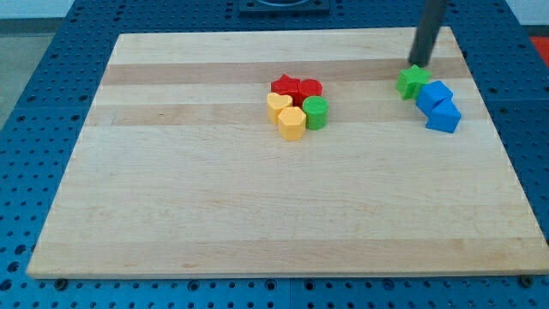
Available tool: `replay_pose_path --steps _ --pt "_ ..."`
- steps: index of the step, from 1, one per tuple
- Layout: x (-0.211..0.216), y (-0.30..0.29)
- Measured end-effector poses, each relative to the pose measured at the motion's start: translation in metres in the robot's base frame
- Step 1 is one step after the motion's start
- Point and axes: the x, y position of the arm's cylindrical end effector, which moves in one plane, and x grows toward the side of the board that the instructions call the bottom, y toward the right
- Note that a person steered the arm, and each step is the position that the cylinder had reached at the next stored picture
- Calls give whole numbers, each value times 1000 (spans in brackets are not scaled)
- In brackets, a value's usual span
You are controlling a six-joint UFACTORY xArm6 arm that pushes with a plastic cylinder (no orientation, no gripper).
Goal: Slide blue triangle below the yellow hexagon
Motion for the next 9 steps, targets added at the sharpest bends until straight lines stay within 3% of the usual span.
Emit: replay_pose_path --steps 1,4,9 --pt "15 28" --pt "110 35" --pt "143 -72"
